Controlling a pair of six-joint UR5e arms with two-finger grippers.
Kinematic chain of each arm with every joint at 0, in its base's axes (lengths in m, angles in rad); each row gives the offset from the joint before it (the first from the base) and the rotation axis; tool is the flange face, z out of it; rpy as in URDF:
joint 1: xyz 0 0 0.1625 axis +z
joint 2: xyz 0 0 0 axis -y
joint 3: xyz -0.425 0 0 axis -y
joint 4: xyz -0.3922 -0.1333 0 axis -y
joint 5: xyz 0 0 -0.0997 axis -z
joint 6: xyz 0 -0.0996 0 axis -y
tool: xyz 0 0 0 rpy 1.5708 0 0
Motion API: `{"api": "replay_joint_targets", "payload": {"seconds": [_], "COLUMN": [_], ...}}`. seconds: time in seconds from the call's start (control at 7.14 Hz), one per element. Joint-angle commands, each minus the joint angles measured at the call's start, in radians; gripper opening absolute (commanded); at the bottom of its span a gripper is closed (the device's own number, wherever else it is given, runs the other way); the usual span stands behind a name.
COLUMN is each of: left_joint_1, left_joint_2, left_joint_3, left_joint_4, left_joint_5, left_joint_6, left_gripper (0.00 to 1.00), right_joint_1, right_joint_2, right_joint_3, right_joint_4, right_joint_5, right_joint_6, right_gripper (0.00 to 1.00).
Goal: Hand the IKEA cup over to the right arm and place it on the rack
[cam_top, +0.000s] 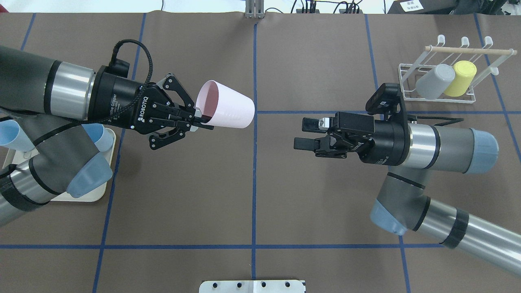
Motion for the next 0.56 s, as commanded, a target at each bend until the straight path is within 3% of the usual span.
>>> {"api": "replay_joint_targets", "payload": {"seconds": [0.0, 0.42], "left_joint_1": [0.021, 0.038], "left_joint_2": [-0.003, -0.003], "left_joint_3": [0.034, 0.016], "left_joint_4": [-0.253, -0.308], "left_joint_5": [0.131, 0.205], "left_joint_6": [-0.35, -0.502], "left_gripper": [0.0, 0.0], "right_joint_1": [-0.028, -0.045], "right_joint_2": [0.078, 0.146], "right_joint_3": [-0.049, -0.083], "right_joint_4": [0.053, 0.058], "right_joint_5": [-0.039, -0.133], "right_joint_6": [-0.003, -0.003], "right_gripper": [0.97, 0.97]}}
